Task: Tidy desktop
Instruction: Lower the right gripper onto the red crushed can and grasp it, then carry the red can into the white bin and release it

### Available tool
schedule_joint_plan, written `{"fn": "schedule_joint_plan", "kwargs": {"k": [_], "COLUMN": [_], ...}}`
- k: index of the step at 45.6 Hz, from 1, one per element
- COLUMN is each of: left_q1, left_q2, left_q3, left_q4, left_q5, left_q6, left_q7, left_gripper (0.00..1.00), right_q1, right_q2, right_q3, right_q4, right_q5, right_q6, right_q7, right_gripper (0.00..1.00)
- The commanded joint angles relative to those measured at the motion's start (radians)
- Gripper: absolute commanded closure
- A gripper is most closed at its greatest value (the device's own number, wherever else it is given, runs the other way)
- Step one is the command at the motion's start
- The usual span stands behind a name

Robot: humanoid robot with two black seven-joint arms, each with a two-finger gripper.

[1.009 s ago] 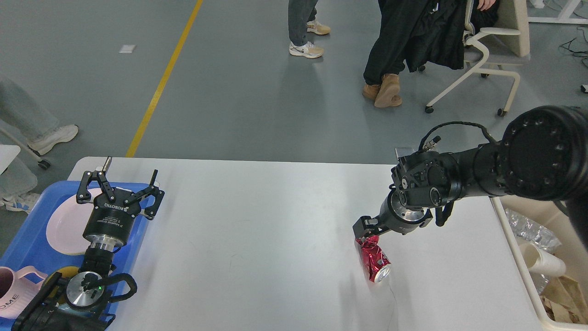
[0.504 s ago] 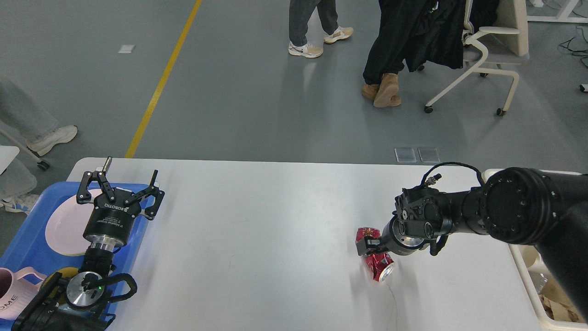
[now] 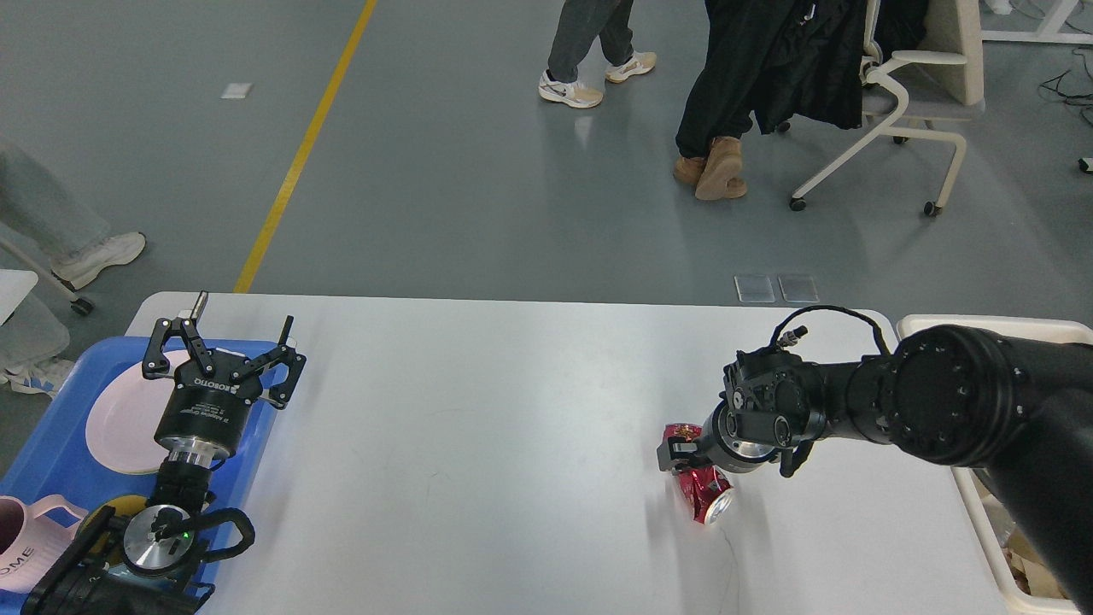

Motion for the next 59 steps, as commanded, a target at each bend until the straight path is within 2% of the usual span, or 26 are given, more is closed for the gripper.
{"fn": "schedule_joint_plan", "kwargs": {"k": [1, 4, 13, 21, 23, 26, 35, 41, 51, 59], "left_q1": [0.000, 0.000, 0.000, 0.000, 0.000, 0.000, 0.000, 0.000, 0.000, 0.000], "left_q2": [0.000, 0.000, 0.000, 0.000, 0.000, 0.000, 0.000, 0.000, 0.000, 0.000], "left_q3": [0.000, 0.000, 0.000, 0.000, 0.000, 0.000, 0.000, 0.000, 0.000, 0.000], "left_q4": [0.000, 0.000, 0.000, 0.000, 0.000, 0.000, 0.000, 0.000, 0.000, 0.000], "left_q5": [0.000, 0.000, 0.000, 0.000, 0.000, 0.000, 0.000, 0.000, 0.000, 0.000], "left_q6": [0.000, 0.000, 0.001, 0.001, 0.001, -0.001, 0.001, -0.001, -0.001, -0.001], "left_q7": [0.000, 0.000, 0.000, 0.000, 0.000, 0.000, 0.000, 0.000, 0.000, 0.000], "left_gripper": [0.04, 0.04, 0.04, 0.04, 0.04, 0.04, 0.04, 0.04, 0.04, 0.04], "right_q1": [-0.005, -0.005, -0.018, -0.022, -0.022, -0.021, -0.013, -0.002, 0.010, 0.137], "right_q2": [0.004, 0.004, 0.004, 0.004, 0.004, 0.004, -0.008, -0.024, -0.051, -0.151], "right_q3": [0.032, 0.049, 0.090, 0.101, 0.103, 0.104, 0.144, 0.158, 0.169, 0.166], "right_q4": [0.000, 0.001, 0.001, 0.006, 0.007, 0.015, 0.018, 0.017, 0.018, 0.114], "right_q5": [-0.001, 0.001, 0.001, 0.002, 0.002, 0.002, 0.002, 0.010, 0.019, 0.071], "right_q6": [0.001, 0.003, 0.001, 0.003, 0.001, 0.006, 0.037, 0.083, 0.101, 0.208], "right_q7": [-0.044, -0.069, -0.127, -0.155, -0.164, -0.182, -0.212, -0.212, -0.216, -0.224], "right_gripper": [0.39, 0.49, 0.61, 0.78, 0.84, 1.00, 1.00, 1.00, 1.00, 1.00]}}
